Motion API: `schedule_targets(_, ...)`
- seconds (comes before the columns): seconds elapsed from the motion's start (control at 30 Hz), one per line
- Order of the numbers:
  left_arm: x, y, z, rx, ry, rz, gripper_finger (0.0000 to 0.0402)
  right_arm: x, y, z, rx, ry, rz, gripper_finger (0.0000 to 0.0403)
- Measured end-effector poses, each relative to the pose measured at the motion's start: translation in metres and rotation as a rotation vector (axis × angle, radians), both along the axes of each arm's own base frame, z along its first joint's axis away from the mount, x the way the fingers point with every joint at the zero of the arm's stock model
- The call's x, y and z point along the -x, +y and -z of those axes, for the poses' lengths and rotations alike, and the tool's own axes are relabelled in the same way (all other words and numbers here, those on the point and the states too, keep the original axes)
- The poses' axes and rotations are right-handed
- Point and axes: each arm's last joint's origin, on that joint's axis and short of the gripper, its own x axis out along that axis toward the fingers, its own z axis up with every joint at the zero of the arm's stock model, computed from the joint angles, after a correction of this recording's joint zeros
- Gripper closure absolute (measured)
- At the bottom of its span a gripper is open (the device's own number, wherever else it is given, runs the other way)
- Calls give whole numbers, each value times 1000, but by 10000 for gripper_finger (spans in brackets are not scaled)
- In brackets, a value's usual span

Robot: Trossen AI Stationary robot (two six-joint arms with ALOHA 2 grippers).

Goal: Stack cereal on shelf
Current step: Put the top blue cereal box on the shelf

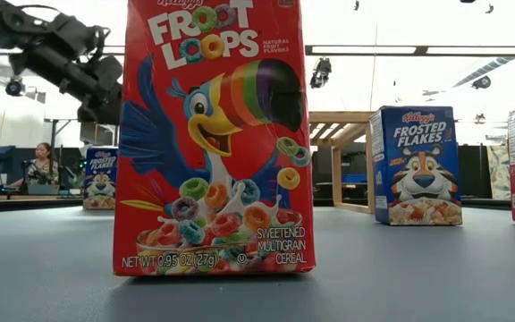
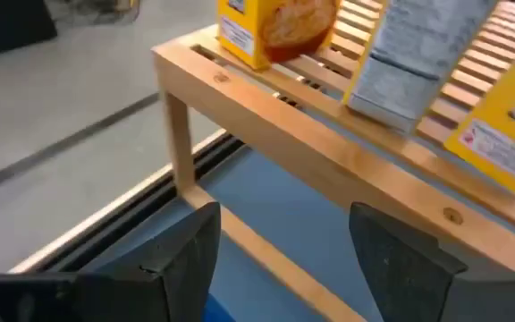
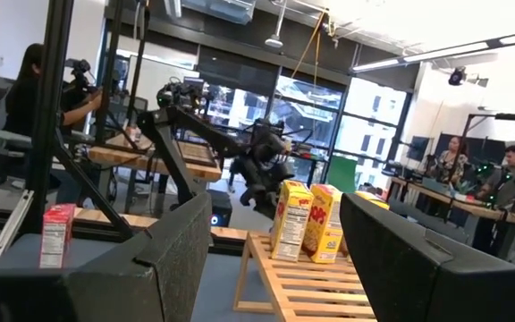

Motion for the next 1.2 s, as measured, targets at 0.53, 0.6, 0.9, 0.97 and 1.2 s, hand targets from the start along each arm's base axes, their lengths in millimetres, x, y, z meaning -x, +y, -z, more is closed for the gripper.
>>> schedule_targets(0.53, 4, 4, -75, 111, 396, -9, 170, -1, 0, 3, 27, 11, 4, 165)
schedule_targets(0.6, 3, 5, -74, 115, 424, 5, 170, -1, 1, 3, 30, 12, 4, 165)
schedule_targets(0.9, 4, 4, -63, 60, 600, 166, 170, -1, 1, 4, 16, 22, 0, 165)
schedule_targets(0.97, 4, 6, -60, 65, 622, 179, 170, -1, 1, 5, 13, 26, -1, 165)
schedule_targets(1.2, -1, 16, -51, 53, 714, 261, 169, -1, 1, 5, 8, 27, -2, 165)
